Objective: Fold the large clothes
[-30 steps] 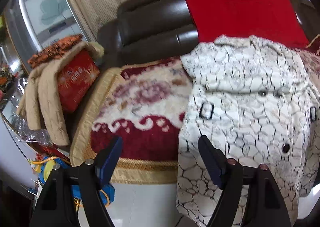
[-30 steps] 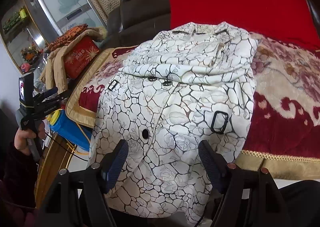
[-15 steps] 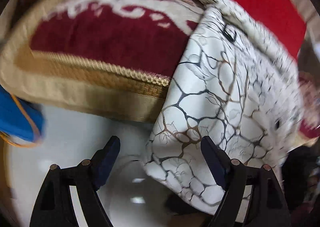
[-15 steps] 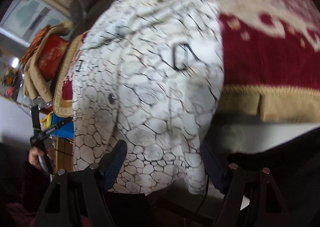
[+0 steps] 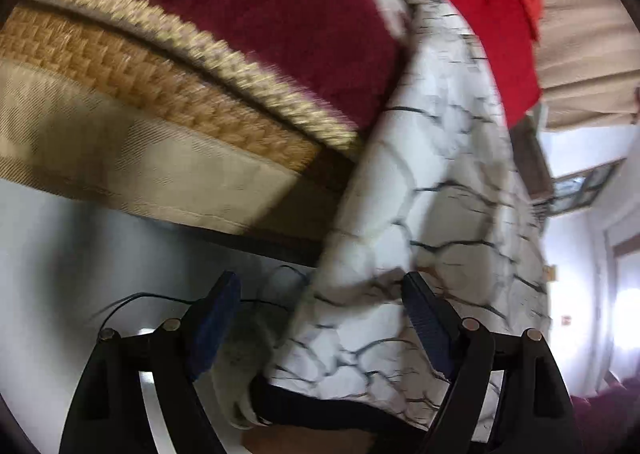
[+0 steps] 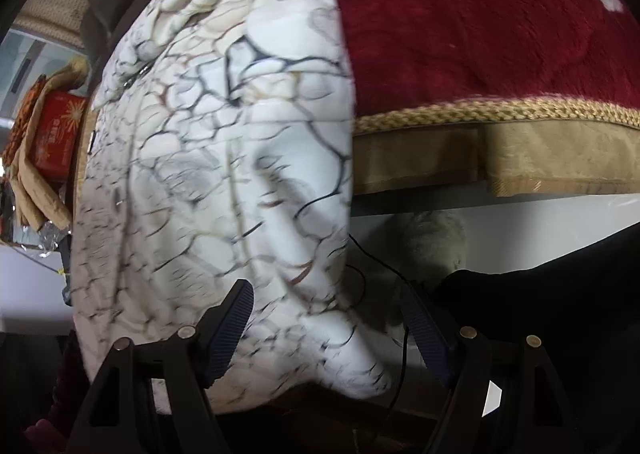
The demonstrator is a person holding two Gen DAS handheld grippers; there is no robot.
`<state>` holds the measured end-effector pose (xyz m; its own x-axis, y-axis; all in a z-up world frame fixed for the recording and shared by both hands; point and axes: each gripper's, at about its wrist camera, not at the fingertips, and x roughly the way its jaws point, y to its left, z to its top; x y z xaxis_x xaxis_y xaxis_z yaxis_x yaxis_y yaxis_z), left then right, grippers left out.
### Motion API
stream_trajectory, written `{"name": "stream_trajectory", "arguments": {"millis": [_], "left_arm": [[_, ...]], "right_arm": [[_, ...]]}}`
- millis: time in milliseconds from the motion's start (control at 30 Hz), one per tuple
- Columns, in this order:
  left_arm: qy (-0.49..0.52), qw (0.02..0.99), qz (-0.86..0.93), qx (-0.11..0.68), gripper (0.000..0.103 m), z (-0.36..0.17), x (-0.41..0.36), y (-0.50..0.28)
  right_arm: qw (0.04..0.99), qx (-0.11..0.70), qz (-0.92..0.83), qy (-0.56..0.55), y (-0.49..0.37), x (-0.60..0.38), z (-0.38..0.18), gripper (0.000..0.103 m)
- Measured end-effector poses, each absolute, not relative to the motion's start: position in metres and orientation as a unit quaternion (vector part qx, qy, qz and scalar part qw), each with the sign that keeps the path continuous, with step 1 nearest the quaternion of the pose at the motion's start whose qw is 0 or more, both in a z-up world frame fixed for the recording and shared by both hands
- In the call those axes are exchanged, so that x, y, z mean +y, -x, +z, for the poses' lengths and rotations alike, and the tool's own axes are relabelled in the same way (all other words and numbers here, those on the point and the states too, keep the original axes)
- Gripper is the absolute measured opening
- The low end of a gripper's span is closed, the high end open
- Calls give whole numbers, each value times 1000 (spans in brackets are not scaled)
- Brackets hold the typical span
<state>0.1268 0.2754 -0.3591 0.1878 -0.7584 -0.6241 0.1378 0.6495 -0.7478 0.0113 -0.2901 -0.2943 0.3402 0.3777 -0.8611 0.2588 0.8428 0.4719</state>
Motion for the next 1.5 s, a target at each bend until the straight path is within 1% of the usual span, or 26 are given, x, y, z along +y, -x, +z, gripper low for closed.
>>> {"name": "stream_trajectory", "arguments": {"millis": [33, 100, 267, 367, 533, 567, 600, 633, 667, 700, 733, 800, 967, 1200, 1367, 1500], "left_arm": [[285, 717, -325, 547, 83, -356, 277, -124], [292, 717, -345, 530, 83, -347, 277, -123], [294, 708, -369, 525, 83, -342, 253, -128], [307, 696, -388, 521, 83, -352, 242, -133], [308, 686, -427, 502, 82, -348, 220, -133], [305, 688, -431, 498, 81, -344, 219, -131], [304, 689, -438, 490, 72, -339, 217, -129], [306, 689, -446, 483, 55, -335, 217, -126], [305, 691, -451, 476, 47, -330, 216, -125], [298, 697, -451, 471, 29, -325, 215, -125], [286, 705, -451, 467, 16, -319, 212, -123], [268, 716, -449, 463, 7, -308, 209, -122], [255, 740, -450, 430, 7, -267, 214, -118], [260, 785, -456, 329, 6, -176, 234, -126], [232, 801, -450, 320, 6, -121, 218, -154], [218, 810, -438, 324, 6, -97, 213, -179]], "right_arm": [[769, 569, 44, -288, -11, -293, -295, 80], [766, 560, 55, -311, -10, -301, -298, 87], [741, 574, 66, -342, -17, -311, -323, 90], [725, 587, 78, -352, -27, -305, -342, 90], [721, 611, 115, -306, -40, -274, -364, 90], [723, 611, 135, -291, -39, -266, -363, 86], [722, 611, 153, -287, -39, -261, -360, 68], [724, 607, 172, -279, -35, -262, -354, 56], [734, 599, 183, -265, -33, -258, -346, 33], [741, 592, 187, -257, -31, -257, -339, 26], [746, 585, 192, -254, -29, -257, -332, 26], [756, 571, 197, -253, -24, -258, -318, 19], [790, 501, 224, -273, -14, -266, -264, 17], [832, 384, 267, -298, -17, -267, -168, 16], [844, 331, 273, -323, -35, -278, -115, 16], [850, 285, 255, -363, -55, -307, -90, 16]]}}
